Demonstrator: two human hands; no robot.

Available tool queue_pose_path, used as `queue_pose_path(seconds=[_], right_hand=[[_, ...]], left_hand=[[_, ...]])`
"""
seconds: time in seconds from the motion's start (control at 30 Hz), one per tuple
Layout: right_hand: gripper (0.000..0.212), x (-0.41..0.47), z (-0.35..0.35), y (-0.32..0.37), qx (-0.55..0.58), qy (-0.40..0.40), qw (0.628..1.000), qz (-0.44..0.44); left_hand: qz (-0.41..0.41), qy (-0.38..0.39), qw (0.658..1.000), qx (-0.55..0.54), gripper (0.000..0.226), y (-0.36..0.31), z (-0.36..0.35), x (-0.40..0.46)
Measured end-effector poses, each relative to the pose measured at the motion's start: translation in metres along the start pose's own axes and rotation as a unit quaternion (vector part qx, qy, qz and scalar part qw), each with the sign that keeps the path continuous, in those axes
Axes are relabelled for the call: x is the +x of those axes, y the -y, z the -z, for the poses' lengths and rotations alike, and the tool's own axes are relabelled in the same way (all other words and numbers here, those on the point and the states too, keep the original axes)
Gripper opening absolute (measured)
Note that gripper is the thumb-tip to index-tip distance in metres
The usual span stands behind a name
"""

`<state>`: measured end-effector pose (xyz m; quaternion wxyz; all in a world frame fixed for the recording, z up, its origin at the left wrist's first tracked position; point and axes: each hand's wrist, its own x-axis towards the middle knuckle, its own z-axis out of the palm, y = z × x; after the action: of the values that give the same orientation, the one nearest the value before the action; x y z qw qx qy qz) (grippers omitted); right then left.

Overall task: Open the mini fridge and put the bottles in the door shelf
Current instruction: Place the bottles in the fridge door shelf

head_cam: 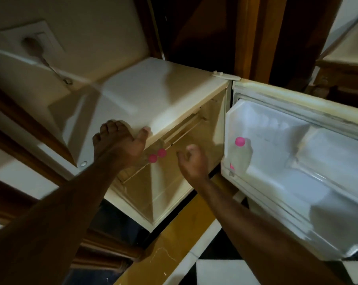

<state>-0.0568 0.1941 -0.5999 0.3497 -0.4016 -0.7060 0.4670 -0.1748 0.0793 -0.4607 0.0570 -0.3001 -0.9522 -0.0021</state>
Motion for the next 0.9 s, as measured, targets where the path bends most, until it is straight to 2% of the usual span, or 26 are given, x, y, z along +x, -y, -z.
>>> queue_pose_path(seconds=[0.1, 0.17, 0.23, 0.27, 0.33, 0.43, 0.53, 0.67, 0.77, 0.9], right_hand=[[0.058, 0.016, -0.056, 0.030, 0.102, 0.139, 0.972, -0.158], [0.049, 0.026, -0.076, 0.034, 0.139, 0.190, 0.951, -0.199], [0.033, 0.031, -0.078, 0.027, 0.171, 0.202, 0.939, -0.221], [0.027, 0.031, -0.073, 0.022, 0.177, 0.193, 0.939, -0.221], [0.023, 0.018, -0.052, 0.017, 0.125, 0.134, 0.967, -0.175], [0.034, -0.030, -0.006, 0.013, 0.100, 0.018, 0.990, -0.103], [0.032, -0.084, 0.061, 0.013, 0.079, -0.106, 0.988, -0.076], [0.031, -0.127, 0.146, 0.023, -0.128, -0.260, 0.957, 0.025], [0.028, -0.112, 0.166, 0.012, -0.273, -0.240, 0.931, -0.003], [0.022, -0.048, 0.156, -0.006, -0.397, -0.101, 0.908, -0.092]], left_hand=[[0.007, 0.005, 1.000, 0.005, 0.105, 0.001, -0.001, 0.003], [0.007, 0.002, 1.000, 0.003, 0.106, 0.001, -0.003, 0.003], [0.006, 0.000, 1.000, 0.000, 0.106, 0.001, -0.004, 0.003], [0.007, 0.000, 1.000, -0.001, 0.106, 0.001, -0.004, 0.003], [0.007, -0.002, 1.000, -0.002, 0.105, 0.001, -0.003, 0.003], [0.005, -0.007, 1.000, -0.004, 0.104, 0.001, -0.001, 0.002], [0.000, -0.005, 1.000, -0.003, 0.104, 0.001, -0.001, 0.001], [0.001, -0.015, 1.000, 0.003, 0.106, -0.002, 0.000, 0.000], [0.004, -0.018, 1.000, 0.005, 0.107, -0.001, -0.001, 0.000], [0.008, -0.016, 1.000, 0.006, 0.107, -0.001, -0.001, -0.001]])
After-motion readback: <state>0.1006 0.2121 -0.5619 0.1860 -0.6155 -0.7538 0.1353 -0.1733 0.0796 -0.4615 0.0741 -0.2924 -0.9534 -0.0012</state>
